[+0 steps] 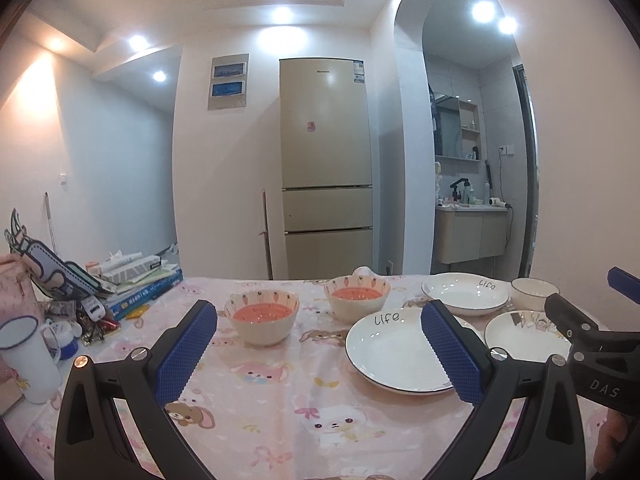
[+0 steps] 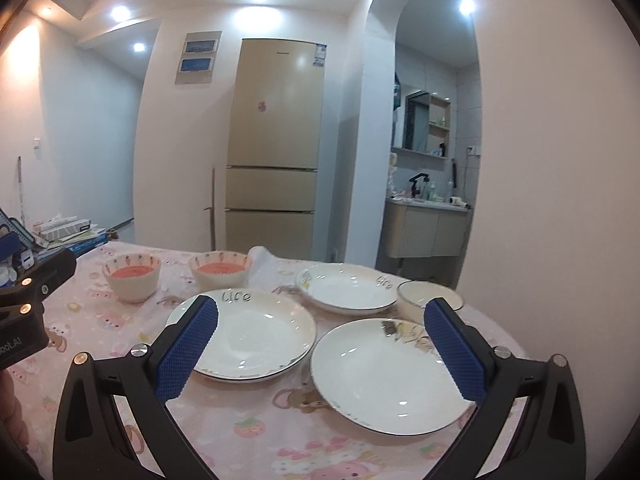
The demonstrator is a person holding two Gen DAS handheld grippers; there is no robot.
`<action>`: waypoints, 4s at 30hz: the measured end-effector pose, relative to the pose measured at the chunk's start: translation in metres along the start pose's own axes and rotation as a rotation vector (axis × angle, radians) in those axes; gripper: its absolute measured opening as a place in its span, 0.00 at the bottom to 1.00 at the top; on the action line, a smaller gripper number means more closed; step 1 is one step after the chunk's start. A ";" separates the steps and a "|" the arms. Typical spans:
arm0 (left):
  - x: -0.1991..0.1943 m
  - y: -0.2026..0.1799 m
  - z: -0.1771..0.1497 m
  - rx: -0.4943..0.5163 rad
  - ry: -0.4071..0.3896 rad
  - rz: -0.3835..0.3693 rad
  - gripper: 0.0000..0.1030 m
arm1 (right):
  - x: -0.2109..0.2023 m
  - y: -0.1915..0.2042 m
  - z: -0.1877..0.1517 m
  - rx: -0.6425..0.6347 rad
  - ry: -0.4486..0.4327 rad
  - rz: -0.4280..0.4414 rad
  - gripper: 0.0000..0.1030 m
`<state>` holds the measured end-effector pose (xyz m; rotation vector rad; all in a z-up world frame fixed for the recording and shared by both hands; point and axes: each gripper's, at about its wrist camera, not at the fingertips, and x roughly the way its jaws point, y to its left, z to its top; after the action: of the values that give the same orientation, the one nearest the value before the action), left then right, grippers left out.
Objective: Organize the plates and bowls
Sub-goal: 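Move both grippers down to the rim of the cartoon-rimmed white plate, then close the left gripper on the plate rim while the right gripper closes beside it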
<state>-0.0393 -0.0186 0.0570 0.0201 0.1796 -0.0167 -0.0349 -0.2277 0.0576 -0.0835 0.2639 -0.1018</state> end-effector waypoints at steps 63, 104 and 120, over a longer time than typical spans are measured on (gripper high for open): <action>0.080 -0.155 -0.003 0.085 0.337 -0.306 0.85 | 0.050 -0.149 -0.021 0.181 0.279 -0.016 0.83; 0.181 -0.193 -0.079 -0.197 0.816 -0.435 0.22 | 0.166 -0.231 -0.102 0.641 0.619 0.203 0.09; 0.155 -0.201 -0.052 -0.099 0.777 -0.397 0.21 | 0.135 -0.217 -0.074 0.471 0.597 0.111 0.11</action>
<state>0.1000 -0.2203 -0.0251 -0.1100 0.9587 -0.4000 0.0561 -0.4627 -0.0271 0.4370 0.8315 -0.0746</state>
